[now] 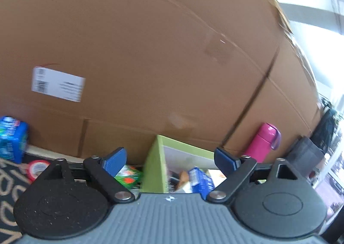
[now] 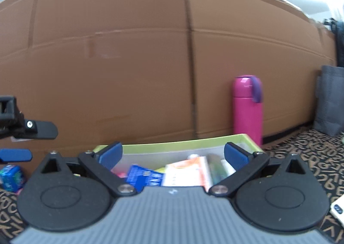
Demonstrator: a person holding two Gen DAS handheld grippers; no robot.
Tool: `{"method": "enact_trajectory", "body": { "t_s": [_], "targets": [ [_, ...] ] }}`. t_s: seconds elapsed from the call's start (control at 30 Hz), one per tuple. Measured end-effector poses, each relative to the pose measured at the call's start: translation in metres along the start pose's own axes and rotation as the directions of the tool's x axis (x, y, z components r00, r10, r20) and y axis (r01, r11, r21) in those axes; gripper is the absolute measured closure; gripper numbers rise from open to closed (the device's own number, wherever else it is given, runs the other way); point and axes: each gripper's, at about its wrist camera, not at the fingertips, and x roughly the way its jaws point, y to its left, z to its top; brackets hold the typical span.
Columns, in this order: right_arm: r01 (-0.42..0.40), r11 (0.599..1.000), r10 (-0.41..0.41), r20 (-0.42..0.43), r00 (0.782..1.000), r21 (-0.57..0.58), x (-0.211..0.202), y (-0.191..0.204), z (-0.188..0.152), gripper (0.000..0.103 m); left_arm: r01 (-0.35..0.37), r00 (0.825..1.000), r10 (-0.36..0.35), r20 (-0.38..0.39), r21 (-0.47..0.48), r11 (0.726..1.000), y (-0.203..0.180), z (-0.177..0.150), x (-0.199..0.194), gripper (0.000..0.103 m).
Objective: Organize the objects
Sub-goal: 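Grasp the toothpick bag with left tool while right tool grasps green box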
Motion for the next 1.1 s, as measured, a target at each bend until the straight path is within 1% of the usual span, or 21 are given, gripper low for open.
{"method": "enact_trajectory", "body": {
  "t_s": [0.07,0.13,0.2,0.23,0.3,0.4,0.43,0.5,0.57,0.63,0.67,0.73,0.8,0.83,0.87,0.93,1.0,1.03,1.1],
  "targets": [
    [-0.067,0.997,0.067,-0.019,0.998,-0.027,0.003,0.013,-0.003,0.0,-0.042,0.999,0.042,-0.008,-0.005,0.999,0.01,-0.001,-0.005,0.01],
    [-0.141,0.987,0.138,-0.05,0.989,-0.078,0.005,0.032,-0.008,0.0,-0.089,0.996,0.088,-0.021,-0.008,0.996,0.022,-0.004,-0.007,0.01],
    [-0.196,0.97,0.185,-0.084,0.979,-0.144,0.007,0.052,-0.016,0.0,-0.132,0.99,0.131,-0.046,-0.025,0.991,0.032,-0.007,-0.006,0.01],
    [-0.213,0.96,0.197,-0.103,0.975,-0.183,0.008,0.062,-0.02,0.0,-0.142,0.988,0.139,-0.059,-0.038,0.989,0.037,-0.008,-0.004,0.01],
    [-0.214,0.936,0.181,-0.14,0.973,-0.28,0.012,0.079,-0.03,0.0,-0.143,0.987,0.139,-0.081,-0.055,0.988,0.044,-0.01,-0.001,0.01],
    [-0.126,0.907,0.064,-0.164,0.984,-0.403,0.022,0.091,-0.042,0.0,-0.149,0.983,0.143,-0.115,-0.043,0.988,0.048,-0.016,0.007,0.01],
    [-0.134,0.912,0.07,-0.173,0.982,-0.388,0.024,0.088,-0.041,0.0,-0.151,0.981,0.146,-0.127,-0.034,0.988,0.048,-0.019,0.01,0.01],
    [-0.127,0.936,0.06,-0.207,0.977,-0.328,0.027,0.08,-0.035,0.0,-0.151,0.977,0.148,-0.157,-0.012,0.988,0.049,-0.025,0.019,0.01],
    [-0.096,0.94,0.027,-0.21,0.977,-0.327,0.028,0.073,-0.035,0.0,-0.142,0.971,0.142,-0.193,0.012,0.99,0.05,-0.033,0.028,0.01],
    [-0.088,0.948,0.019,-0.218,0.976,-0.307,0.03,0.068,-0.033,0.0,-0.137,0.963,0.142,-0.231,0.037,0.99,0.051,-0.041,0.038,0.012],
    [-0.083,0.951,0.021,-0.208,0.978,-0.298,0.029,0.066,-0.032,0.0,-0.133,0.96,0.139,-0.245,0.041,0.99,0.052,-0.045,0.042,0.013],
    [-0.082,0.942,0.021,-0.187,0.982,-0.325,0.024,0.069,-0.029,0.0,-0.12,0.959,0.109,-0.261,-0.026,0.992,0.06,-0.049,0.045,0.013],
    [-0.073,0.939,0.022,-0.153,0.988,-0.337,0.019,0.071,-0.027,0.0,-0.08,0.955,0.046,-0.293,-0.106,0.991,0.07,-0.049,0.049,0.013],
    [-0.076,0.934,0.03,-0.135,0.99,-0.348,0.014,0.071,-0.025,0.0,-0.071,0.954,0.032,-0.3,-0.121,0.99,0.074,-0.049,0.049,0.014],
    [-0.08,0.934,0.041,-0.118,0.992,-0.349,0.011,0.067,-0.021,0.0,-0.075,0.956,0.036,-0.292,-0.122,0.99,0.076,-0.049,0.048,0.015],
    [-0.056,0.949,0.038,-0.063,0.997,-0.31,0.001,0.056,-0.01,0.0,-0.09,0.96,0.054,-0.276,-0.12,0.989,0.08,-0.048,0.046,0.015],
    [-0.039,0.972,0.034,-0.025,0.999,-0.234,-0.005,0.041,-0.002,0.0,-0.092,0.961,0.057,-0.272,-0.115,0.989,0.08,-0.049,0.045,0.015],
    [-0.037,0.983,0.035,-0.018,0.999,-0.181,-0.006,0.033,0.001,0.0,-0.09,0.961,0.061,-0.268,-0.098,0.991,0.077,-0.051,0.046,0.015],
    [-0.06,0.992,0.057,-0.03,0.998,-0.107,-0.005,0.022,0.005,0.0,-0.077,0.961,0.062,-0.27,-0.042,0.996,0.064,-0.056,0.053,0.015]
  ]
}}
